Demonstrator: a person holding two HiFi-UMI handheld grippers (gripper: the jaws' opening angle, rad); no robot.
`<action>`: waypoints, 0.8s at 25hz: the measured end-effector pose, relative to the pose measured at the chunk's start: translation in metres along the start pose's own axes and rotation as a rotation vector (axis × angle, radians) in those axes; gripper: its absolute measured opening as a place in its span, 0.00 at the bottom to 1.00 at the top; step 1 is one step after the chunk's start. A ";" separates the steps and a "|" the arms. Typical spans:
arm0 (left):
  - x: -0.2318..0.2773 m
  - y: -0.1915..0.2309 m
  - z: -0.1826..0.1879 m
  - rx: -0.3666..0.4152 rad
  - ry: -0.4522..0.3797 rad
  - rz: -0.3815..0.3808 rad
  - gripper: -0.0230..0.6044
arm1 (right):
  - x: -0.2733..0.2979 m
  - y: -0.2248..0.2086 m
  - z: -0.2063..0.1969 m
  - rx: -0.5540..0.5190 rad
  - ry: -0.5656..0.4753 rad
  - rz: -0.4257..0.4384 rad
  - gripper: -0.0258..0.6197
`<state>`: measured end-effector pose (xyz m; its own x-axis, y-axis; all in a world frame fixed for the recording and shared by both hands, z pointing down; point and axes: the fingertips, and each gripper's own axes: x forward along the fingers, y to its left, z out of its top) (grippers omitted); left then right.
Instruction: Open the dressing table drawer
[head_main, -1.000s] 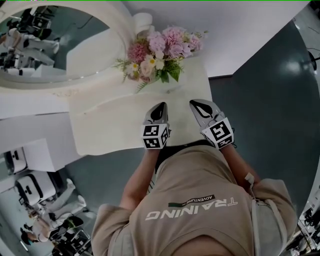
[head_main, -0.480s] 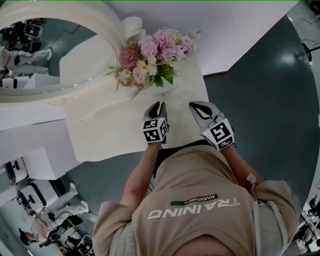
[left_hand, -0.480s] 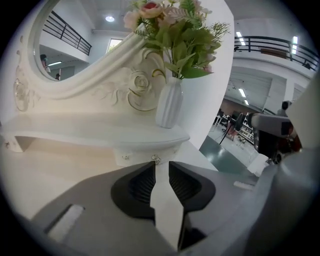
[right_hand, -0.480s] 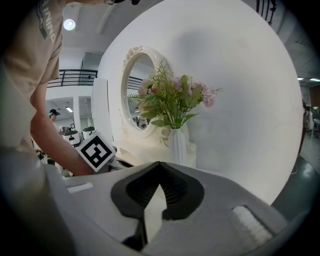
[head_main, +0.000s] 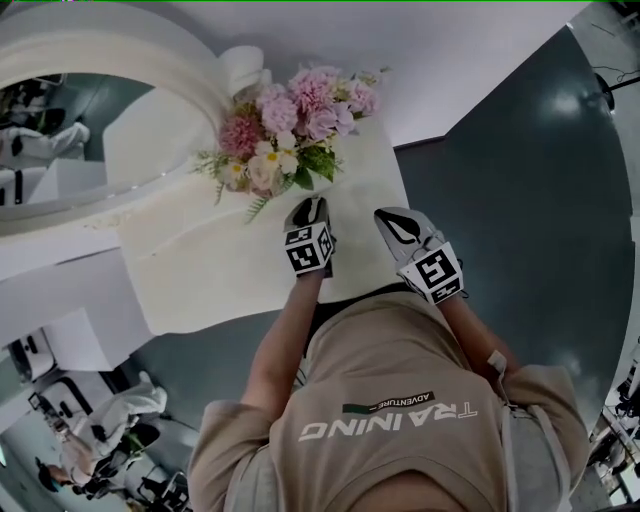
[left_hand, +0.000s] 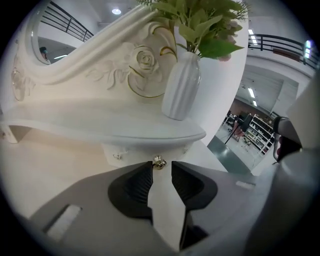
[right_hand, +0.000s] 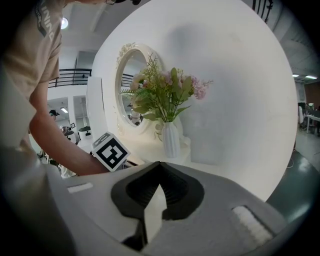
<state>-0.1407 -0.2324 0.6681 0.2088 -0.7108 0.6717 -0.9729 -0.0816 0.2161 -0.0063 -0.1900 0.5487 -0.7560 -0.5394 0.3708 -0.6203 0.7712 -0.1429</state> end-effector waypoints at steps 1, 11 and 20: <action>0.002 0.002 0.001 0.000 0.001 0.013 0.24 | 0.001 -0.001 0.001 -0.002 -0.002 0.003 0.04; 0.015 0.004 0.003 0.014 0.002 0.056 0.22 | 0.007 -0.008 -0.003 -0.007 0.009 0.020 0.04; 0.014 0.000 0.000 0.020 0.017 0.062 0.21 | 0.008 -0.004 -0.005 -0.017 0.013 0.032 0.04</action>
<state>-0.1374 -0.2422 0.6769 0.1491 -0.7028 0.6956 -0.9859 -0.0517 0.1592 -0.0090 -0.1960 0.5570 -0.7723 -0.5103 0.3785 -0.5925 0.7934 -0.1393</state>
